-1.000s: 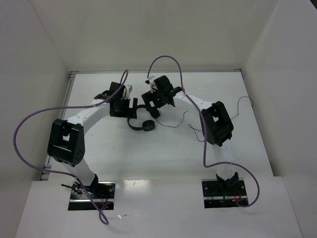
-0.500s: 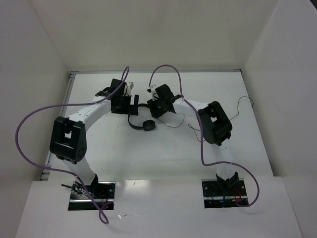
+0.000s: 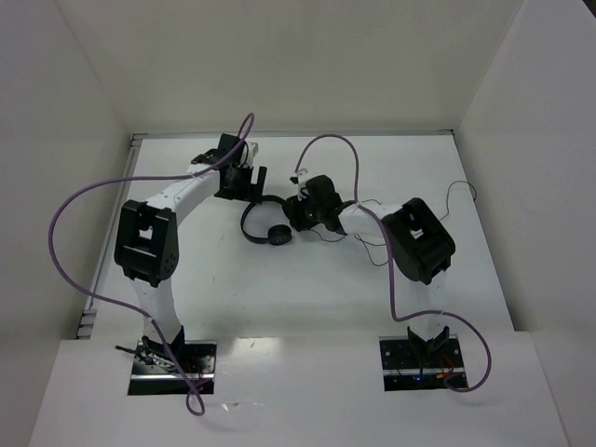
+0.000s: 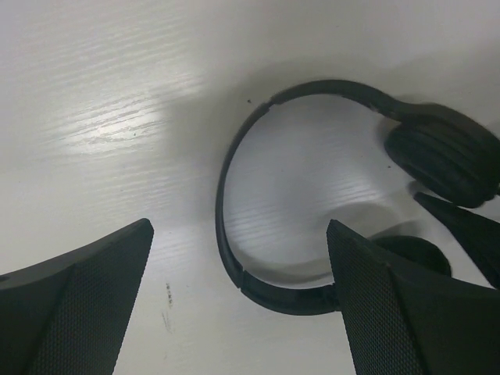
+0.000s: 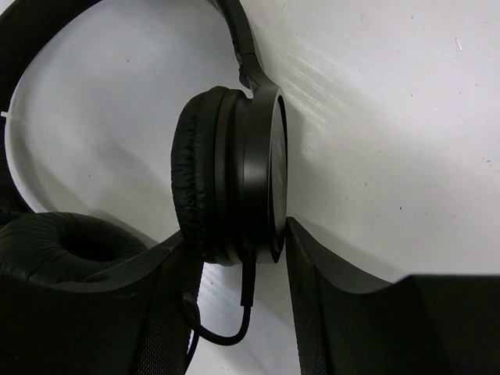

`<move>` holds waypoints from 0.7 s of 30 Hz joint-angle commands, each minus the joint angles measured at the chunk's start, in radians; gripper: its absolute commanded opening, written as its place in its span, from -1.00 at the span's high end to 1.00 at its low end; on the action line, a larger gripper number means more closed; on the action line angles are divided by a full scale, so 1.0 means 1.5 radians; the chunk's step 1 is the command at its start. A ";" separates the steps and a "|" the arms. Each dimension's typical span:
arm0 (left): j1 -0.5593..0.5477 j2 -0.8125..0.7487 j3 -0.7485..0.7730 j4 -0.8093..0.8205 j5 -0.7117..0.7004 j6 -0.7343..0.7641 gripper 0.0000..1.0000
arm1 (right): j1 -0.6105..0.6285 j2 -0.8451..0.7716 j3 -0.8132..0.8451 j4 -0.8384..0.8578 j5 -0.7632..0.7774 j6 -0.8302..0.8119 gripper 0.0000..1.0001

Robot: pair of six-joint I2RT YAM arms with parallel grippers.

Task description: Wrap the headphones

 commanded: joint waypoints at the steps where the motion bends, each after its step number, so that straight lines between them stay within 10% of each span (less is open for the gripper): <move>1: 0.004 0.028 0.024 -0.025 -0.038 0.035 -1.00 | 0.005 -0.033 -0.022 0.114 0.011 0.027 0.00; 6: 0.004 0.037 0.018 -0.031 -0.026 0.041 -1.00 | 0.005 -0.033 -0.035 0.133 0.019 0.041 -0.08; 10: 0.004 0.037 0.012 -0.025 -0.026 0.041 -1.00 | 0.005 -0.033 0.014 0.115 0.013 0.019 -1.00; 18: 0.004 0.037 -0.032 -0.013 -0.001 0.041 -1.00 | 0.005 0.027 0.138 0.008 0.036 -0.037 -1.00; 21: 0.004 0.037 -0.038 -0.007 -0.007 0.041 -1.00 | 0.005 0.057 0.181 -0.016 0.055 -0.044 -0.65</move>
